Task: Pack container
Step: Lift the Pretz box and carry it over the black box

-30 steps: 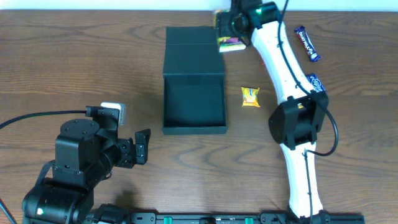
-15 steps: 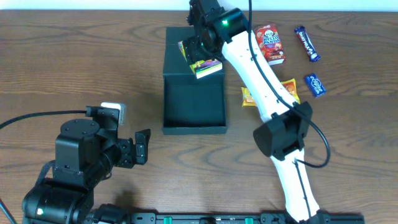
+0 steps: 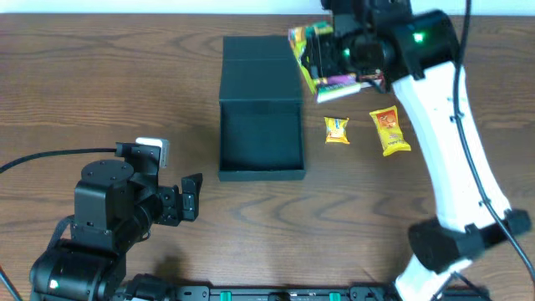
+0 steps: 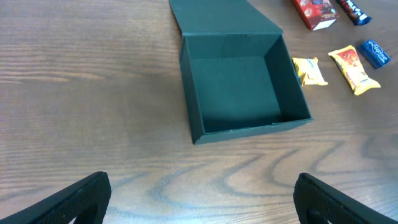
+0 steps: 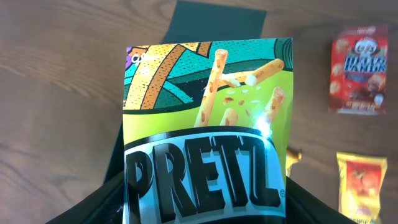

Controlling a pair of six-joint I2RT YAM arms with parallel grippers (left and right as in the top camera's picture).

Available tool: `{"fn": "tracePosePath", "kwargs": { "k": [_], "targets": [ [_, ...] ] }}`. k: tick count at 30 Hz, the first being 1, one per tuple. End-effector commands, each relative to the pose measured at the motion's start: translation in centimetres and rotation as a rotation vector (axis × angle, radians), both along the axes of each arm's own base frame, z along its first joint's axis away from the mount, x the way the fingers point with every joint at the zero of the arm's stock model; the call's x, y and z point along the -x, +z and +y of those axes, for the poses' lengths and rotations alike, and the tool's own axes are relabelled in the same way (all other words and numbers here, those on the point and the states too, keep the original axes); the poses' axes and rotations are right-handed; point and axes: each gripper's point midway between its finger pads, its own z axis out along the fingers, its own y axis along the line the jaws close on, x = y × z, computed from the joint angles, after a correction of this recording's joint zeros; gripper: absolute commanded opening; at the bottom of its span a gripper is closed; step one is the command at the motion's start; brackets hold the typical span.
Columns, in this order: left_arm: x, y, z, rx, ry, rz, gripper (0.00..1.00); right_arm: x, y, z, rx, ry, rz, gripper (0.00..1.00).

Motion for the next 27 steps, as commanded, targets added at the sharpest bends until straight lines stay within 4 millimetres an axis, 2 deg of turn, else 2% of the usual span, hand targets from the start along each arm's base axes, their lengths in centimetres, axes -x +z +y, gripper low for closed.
{"fn": "tracePosePath", "kwargs": {
  "k": [1,6,12,19,27],
  "targets": [
    [0.1,0.1,0.0,-0.002,-0.006,-0.002,0.95,2.1,-2.0,1.0,0.0,0.037,0.071,0.63],
    [0.1,0.1,0.0,-0.002,-0.006,-0.002,0.95,4.0,-3.9,2.0,0.045,0.074,0.118,0.63],
    [0.1,0.1,0.0,-0.003,-0.006,-0.002,0.95,4.5,-4.9,4.2,0.131,0.087,0.066,0.65],
    [0.1,0.1,0.0,-0.002,-0.006,-0.002,0.95,4.4,-6.2,8.0,0.042,0.026,0.048,0.66],
    [0.1,0.1,0.0,-0.002,-0.006,-0.002,0.95,3.7,-10.1,11.1,-0.072,-0.103,0.079,0.63]
  ]
}}
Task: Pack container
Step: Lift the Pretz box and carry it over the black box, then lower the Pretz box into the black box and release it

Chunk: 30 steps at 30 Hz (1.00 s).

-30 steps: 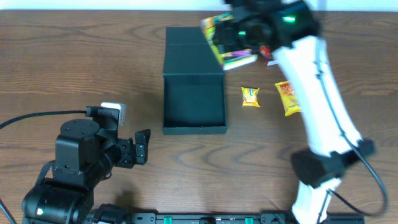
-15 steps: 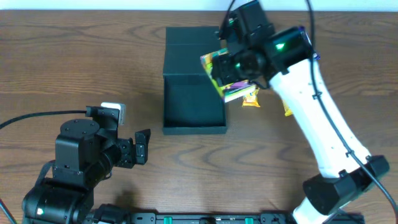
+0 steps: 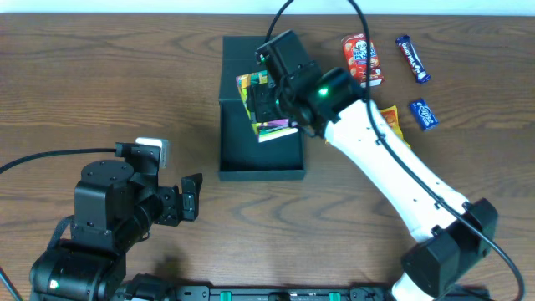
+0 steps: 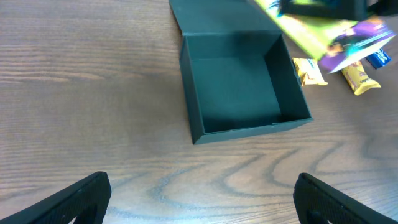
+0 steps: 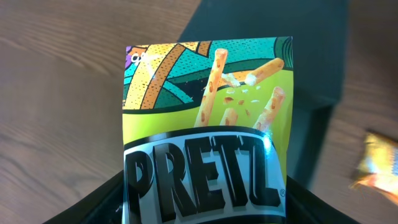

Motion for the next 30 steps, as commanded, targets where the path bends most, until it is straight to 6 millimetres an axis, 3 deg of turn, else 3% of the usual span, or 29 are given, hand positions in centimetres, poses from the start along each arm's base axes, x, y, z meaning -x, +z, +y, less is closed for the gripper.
{"fn": "tracePosePath", "kwargs": {
  "k": [1,19,30],
  "targets": [
    [0.0,0.1,0.0,-0.003,-0.006,-0.003,0.95,0.4,-1.7,1.0,-0.044,-0.106,0.043,0.63],
    [0.0,0.1,0.0,-0.003,-0.006,-0.003,0.95,1.0,-13.1,4.1,0.073,-0.285,0.092,0.59],
    [0.0,0.1,0.0,-0.003,-0.006,-0.003,0.95,0.7,-15.0,4.3,0.087,-0.317,0.095,0.59]
  ]
}}
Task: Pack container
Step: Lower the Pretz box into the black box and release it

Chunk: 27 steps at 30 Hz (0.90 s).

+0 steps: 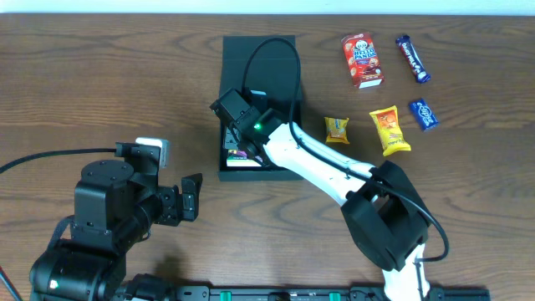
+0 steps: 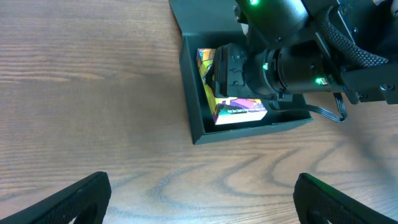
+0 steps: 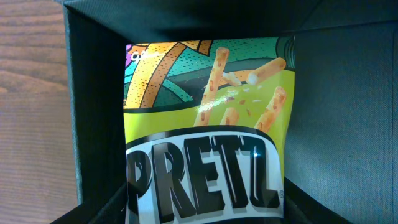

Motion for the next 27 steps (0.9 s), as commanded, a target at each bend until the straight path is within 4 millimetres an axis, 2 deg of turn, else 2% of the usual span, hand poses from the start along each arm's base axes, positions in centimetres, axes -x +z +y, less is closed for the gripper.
{"fn": "tracePosePath", "kwargs": {
  "k": [1,4,8,14,18,23,27],
  "targets": [
    [0.1,0.1,0.0,-0.002,-0.006,-0.002,0.95,-0.1,-0.2,-0.1,0.015,-0.026,-0.017,0.6],
    [0.0,0.1,0.0,-0.002,-0.006,-0.003,0.95,-0.2,-0.3,0.0,0.013,-0.025,-0.019,0.66],
    [0.1,0.1,0.0,-0.002,-0.006,-0.002,0.95,-0.2,-0.3,0.0,0.014,-0.021,-0.02,0.8],
    [0.0,0.1,0.0,-0.002,-0.006,-0.003,0.95,-0.1,-0.3,0.1,0.015,-0.013,-0.018,0.86],
    [0.0,0.1,0.0,-0.002,-0.006,-0.003,0.95,0.0,0.2,0.3,0.015,0.025,-0.02,0.87],
    [0.0,0.1,0.0,-0.002,-0.006,-0.003,0.95,0.1,2.8,0.5,-0.009,0.076,-0.058,0.9],
    [0.0,0.1,0.0,-0.002,-0.006,-0.003,0.95,0.0,6.4,0.5,-0.04,0.115,-0.126,0.91]
  ]
}}
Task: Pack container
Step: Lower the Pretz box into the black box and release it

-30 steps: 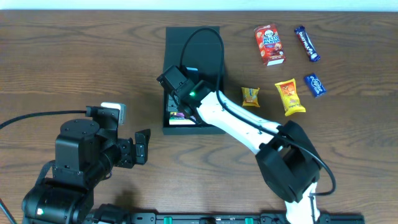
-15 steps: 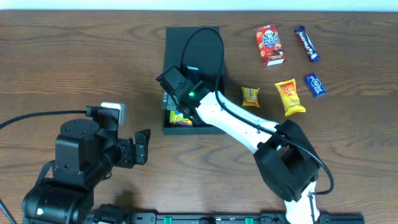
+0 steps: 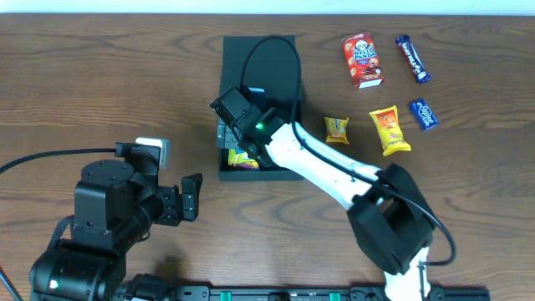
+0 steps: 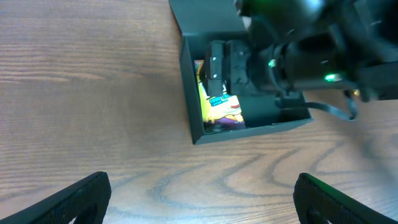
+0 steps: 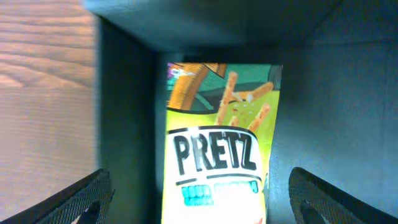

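Note:
The Pretz box [image 5: 217, 155] lies flat inside the dark green container [image 5: 124, 124], along its left wall. My right gripper [image 5: 202, 208] hangs over it, open, with one finger wide on each side and neither touching it. From overhead the Pretz box [image 3: 243, 157] shows at the front left of the container [image 3: 261, 175], with the right gripper [image 3: 238, 136] just behind it. My left gripper [image 4: 200, 202] is open over bare table in front of the container [image 4: 249, 132], where the Pretz box [image 4: 217, 107] is visible.
To the right of the container lie a small yellow packet [image 3: 336, 129], an orange packet [image 3: 389, 130], a blue candy [image 3: 424, 114], a red snack box [image 3: 362, 60] and a dark blue bar [image 3: 413, 58]. The container's lid [image 3: 261, 48] lies open behind it.
My right gripper has opened and let go of the Pretz box, which now lies flat on the container's floor by the left wall. The gripper has drawn back a little above it.
My right gripper first held the Pretz box behind and to the right of the container, then over the container, then low inside it. Now the box lies released on the container floor. The left arm has stayed still, open.

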Controlling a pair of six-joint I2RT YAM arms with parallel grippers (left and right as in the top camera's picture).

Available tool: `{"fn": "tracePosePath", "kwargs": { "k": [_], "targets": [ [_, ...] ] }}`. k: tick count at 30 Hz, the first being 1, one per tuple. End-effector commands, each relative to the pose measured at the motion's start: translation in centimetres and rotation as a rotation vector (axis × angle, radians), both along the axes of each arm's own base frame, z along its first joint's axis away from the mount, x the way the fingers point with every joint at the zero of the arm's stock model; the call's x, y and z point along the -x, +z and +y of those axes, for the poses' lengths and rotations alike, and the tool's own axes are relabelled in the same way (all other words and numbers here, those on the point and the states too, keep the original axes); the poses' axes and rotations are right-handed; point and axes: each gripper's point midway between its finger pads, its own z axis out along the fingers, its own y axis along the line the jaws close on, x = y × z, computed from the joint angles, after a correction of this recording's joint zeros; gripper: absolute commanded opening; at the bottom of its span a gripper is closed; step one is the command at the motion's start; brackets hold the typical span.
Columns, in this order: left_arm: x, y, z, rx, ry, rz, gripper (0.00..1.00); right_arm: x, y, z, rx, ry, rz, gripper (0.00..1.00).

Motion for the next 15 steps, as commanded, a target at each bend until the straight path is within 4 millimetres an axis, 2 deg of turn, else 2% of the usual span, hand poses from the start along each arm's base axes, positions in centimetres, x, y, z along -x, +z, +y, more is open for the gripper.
{"fn": "tracePosePath", "kwargs": {
  "k": [1,2,8,12,15],
  "targets": [
    [0.0,0.1,0.0,-0.003,-0.006,-0.003,0.95,0.0,5.4,0.3,-0.046,0.069,-0.102,0.91],
    [0.0,0.1,0.0,-0.003,-0.006,-0.003,0.95,0.0,6.9,0.3,-0.052,0.098,-0.136,0.92],
    [0.0,0.1,0.0,-0.003,-0.006,-0.003,0.95,0.1,11.3,-0.5,-0.057,0.167,-0.236,0.93],
    [0.0,0.1,0.0,-0.003,-0.006,-0.003,0.95,0.2,13.3,-0.9,-0.052,0.208,-0.284,0.95],
    [0.0,0.1,0.0,-0.003,-0.006,-0.003,0.95,0.5,14.0,-1.1,-0.053,0.215,-0.293,0.99]
  ]
}}
